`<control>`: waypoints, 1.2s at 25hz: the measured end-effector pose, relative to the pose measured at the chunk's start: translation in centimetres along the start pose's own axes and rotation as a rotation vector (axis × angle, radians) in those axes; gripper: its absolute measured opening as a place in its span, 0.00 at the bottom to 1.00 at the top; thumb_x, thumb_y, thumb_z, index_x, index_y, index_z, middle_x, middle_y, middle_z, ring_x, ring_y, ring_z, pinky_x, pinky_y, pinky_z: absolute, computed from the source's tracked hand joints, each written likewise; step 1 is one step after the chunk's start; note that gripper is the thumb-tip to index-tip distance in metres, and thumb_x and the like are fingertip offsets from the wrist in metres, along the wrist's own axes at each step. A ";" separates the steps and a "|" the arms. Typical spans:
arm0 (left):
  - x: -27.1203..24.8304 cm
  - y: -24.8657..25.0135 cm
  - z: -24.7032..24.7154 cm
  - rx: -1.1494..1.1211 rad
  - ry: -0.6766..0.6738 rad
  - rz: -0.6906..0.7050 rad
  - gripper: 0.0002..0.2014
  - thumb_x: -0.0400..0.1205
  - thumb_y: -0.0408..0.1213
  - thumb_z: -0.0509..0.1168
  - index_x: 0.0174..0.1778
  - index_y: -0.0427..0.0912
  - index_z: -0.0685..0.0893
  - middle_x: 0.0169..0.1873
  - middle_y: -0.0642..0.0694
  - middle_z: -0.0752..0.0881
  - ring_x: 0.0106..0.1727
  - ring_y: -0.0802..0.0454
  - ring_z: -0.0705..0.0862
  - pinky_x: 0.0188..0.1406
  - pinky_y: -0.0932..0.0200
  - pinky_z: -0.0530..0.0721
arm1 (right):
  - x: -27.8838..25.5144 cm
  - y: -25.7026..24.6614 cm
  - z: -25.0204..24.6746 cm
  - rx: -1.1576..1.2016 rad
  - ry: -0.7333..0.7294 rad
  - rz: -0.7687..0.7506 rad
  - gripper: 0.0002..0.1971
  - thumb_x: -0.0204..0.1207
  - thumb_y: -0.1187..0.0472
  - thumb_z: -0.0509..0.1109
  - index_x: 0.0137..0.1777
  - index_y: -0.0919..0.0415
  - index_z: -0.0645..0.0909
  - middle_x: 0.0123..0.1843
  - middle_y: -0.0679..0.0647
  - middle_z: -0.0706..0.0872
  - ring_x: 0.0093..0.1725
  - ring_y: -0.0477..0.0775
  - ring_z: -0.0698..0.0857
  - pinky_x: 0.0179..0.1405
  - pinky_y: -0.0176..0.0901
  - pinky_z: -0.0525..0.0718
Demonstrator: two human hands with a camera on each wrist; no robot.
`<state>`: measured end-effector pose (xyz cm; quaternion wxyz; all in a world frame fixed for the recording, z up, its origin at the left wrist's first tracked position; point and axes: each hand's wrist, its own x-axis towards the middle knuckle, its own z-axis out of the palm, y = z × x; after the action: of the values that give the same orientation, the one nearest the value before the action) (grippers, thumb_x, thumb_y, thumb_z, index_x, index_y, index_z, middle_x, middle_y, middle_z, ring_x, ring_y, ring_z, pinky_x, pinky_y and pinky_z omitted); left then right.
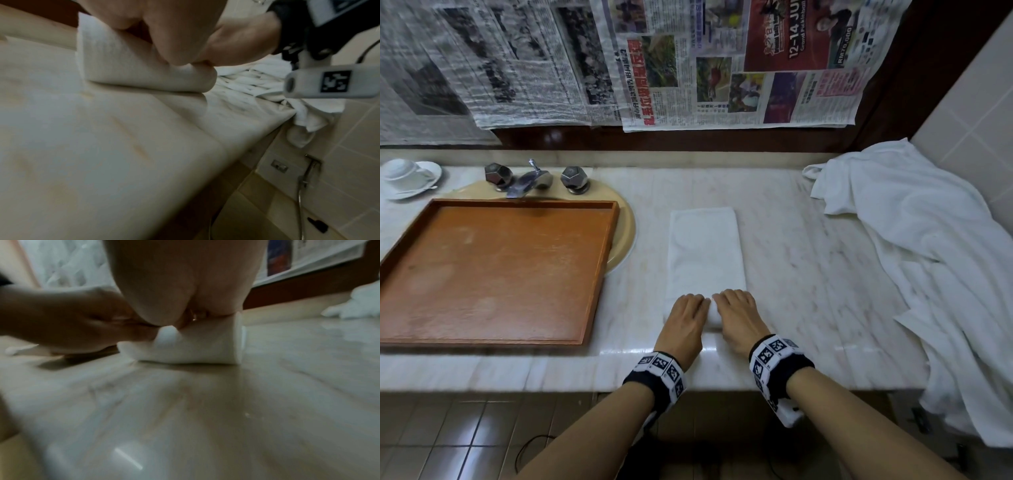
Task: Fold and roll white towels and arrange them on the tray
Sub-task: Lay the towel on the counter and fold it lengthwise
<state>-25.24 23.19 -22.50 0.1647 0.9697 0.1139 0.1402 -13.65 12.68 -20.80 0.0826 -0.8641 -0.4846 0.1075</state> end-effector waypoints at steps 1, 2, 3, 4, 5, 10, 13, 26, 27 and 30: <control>0.8 -0.2 -0.3 0.017 -0.042 0.007 0.21 0.70 0.24 0.57 0.58 0.32 0.82 0.52 0.38 0.83 0.53 0.40 0.79 0.62 0.52 0.76 | -0.6 -0.4 0.5 -0.052 0.038 -0.003 0.25 0.77 0.65 0.66 0.74 0.65 0.71 0.70 0.60 0.77 0.71 0.62 0.74 0.79 0.59 0.63; 1.8 -0.4 -0.8 0.025 -0.105 0.015 0.20 0.68 0.22 0.61 0.57 0.32 0.83 0.50 0.38 0.84 0.51 0.39 0.81 0.61 0.51 0.78 | -1.1 -0.6 1.0 -0.088 0.061 -0.017 0.28 0.73 0.65 0.71 0.73 0.68 0.73 0.69 0.63 0.78 0.69 0.64 0.77 0.78 0.62 0.67; 2.7 -0.6 -1.3 0.035 -0.173 0.020 0.21 0.67 0.20 0.63 0.57 0.32 0.84 0.51 0.37 0.84 0.51 0.38 0.82 0.62 0.50 0.78 | -1.4 -0.7 1.6 -0.108 0.089 -0.033 0.30 0.68 0.66 0.74 0.72 0.70 0.74 0.66 0.64 0.80 0.66 0.65 0.80 0.75 0.63 0.72; 3.4 -0.6 -1.5 0.050 -0.228 0.017 0.22 0.68 0.20 0.63 0.59 0.32 0.83 0.53 0.37 0.84 0.54 0.37 0.81 0.64 0.50 0.76 | -1.4 -0.7 1.9 -0.099 0.086 -0.040 0.31 0.65 0.67 0.74 0.71 0.71 0.76 0.64 0.65 0.81 0.64 0.65 0.81 0.72 0.63 0.76; 3.6 -0.5 -1.8 0.071 -0.250 0.002 0.23 0.69 0.19 0.62 0.61 0.31 0.82 0.56 0.36 0.83 0.57 0.37 0.81 0.67 0.49 0.75 | -1.1 -0.4 1.9 -0.071 0.088 -0.049 0.30 0.65 0.69 0.72 0.70 0.70 0.76 0.63 0.64 0.82 0.62 0.64 0.82 0.70 0.61 0.77; 0.3 1.0 -1.5 0.075 -0.049 -0.009 0.25 0.69 0.22 0.54 0.63 0.31 0.81 0.57 0.37 0.82 0.58 0.40 0.80 0.64 0.49 0.81 | 0.9 0.3 -0.6 0.032 -0.025 -0.109 0.21 0.71 0.72 0.58 0.63 0.63 0.76 0.59 0.57 0.80 0.60 0.59 0.78 0.67 0.46 0.69; -0.7 1.1 -1.3 0.008 -0.058 -0.006 0.27 0.66 0.19 0.66 0.64 0.31 0.81 0.58 0.37 0.82 0.59 0.39 0.81 0.64 0.47 0.83 | 1.1 0.5 -0.8 0.040 -0.059 -0.112 0.16 0.76 0.71 0.58 0.62 0.63 0.76 0.59 0.57 0.80 0.60 0.60 0.77 0.64 0.45 0.67; 1.0 1.2 -1.3 -0.084 -0.059 -0.087 0.27 0.68 0.16 0.62 0.66 0.32 0.79 0.60 0.39 0.80 0.62 0.43 0.77 0.68 0.51 0.77 | 2.2 0.7 -1.1 0.006 -0.092 -0.034 0.19 0.80 0.68 0.55 0.70 0.58 0.74 0.64 0.54 0.79 0.65 0.58 0.76 0.69 0.47 0.65; 0.6 0.9 -1.0 -0.088 -0.038 -0.063 0.26 0.68 0.16 0.63 0.64 0.32 0.80 0.58 0.39 0.81 0.60 0.43 0.78 0.65 0.50 0.80 | 2.1 0.7 -0.8 0.015 -0.083 -0.026 0.19 0.81 0.68 0.56 0.70 0.58 0.74 0.65 0.55 0.79 0.66 0.58 0.75 0.71 0.47 0.65; 2.0 -0.1 -1.1 -0.078 -0.107 -0.103 0.20 0.72 0.19 0.64 0.61 0.32 0.83 0.56 0.37 0.84 0.59 0.40 0.81 0.63 0.50 0.81 | 0.4 0.0 0.4 -0.028 0.108 -0.005 0.20 0.77 0.67 0.65 0.69 0.66 0.76 0.65 0.61 0.79 0.66 0.63 0.78 0.73 0.58 0.72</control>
<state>-23.69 24.09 -21.06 0.2151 0.9615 0.1491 0.0841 -13.54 13.00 -21.24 0.0970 -0.8685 -0.4831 0.0537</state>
